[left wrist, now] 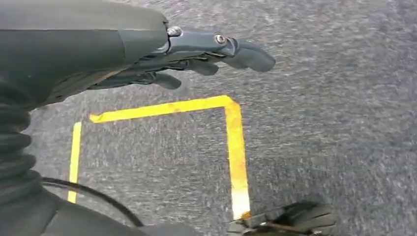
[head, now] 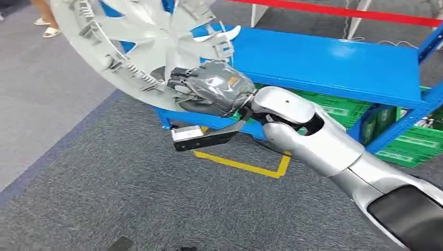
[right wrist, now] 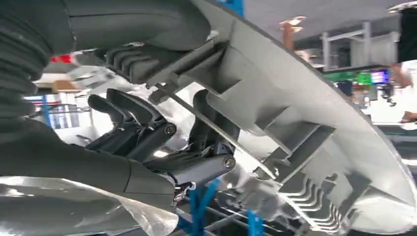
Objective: Take the parts from the cabinet and place them on the table.
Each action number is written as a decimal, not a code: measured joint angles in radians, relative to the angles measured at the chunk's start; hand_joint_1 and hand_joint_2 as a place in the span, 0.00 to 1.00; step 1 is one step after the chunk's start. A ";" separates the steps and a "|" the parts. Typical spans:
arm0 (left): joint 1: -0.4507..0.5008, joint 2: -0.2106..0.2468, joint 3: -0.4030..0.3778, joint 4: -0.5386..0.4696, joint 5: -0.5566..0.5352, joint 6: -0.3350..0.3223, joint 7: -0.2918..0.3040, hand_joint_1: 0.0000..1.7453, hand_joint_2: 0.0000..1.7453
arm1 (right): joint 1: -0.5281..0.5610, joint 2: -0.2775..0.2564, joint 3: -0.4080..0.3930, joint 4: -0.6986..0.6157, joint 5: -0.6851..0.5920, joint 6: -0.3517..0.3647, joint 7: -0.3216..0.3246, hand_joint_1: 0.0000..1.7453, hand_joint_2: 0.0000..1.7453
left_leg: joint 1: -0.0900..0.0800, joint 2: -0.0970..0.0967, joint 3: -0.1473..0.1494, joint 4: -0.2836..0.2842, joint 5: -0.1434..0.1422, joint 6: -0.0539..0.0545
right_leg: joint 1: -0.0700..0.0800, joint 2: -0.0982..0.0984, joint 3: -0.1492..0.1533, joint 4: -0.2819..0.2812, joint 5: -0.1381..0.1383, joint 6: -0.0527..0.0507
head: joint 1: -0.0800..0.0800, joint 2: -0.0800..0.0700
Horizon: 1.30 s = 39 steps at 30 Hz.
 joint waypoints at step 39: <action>-0.008 -0.002 0.001 0.000 0.023 0.055 -0.086 0.00 1.00 | -0.048 0.010 0.043 0.036 0.014 0.010 0.001 1.00 1.00 | -0.025 0.053 0.111 -0.287 0.130 0.040 | 0.014 -0.098 0.011 0.006 -0.021 0.027 | -0.006 0.000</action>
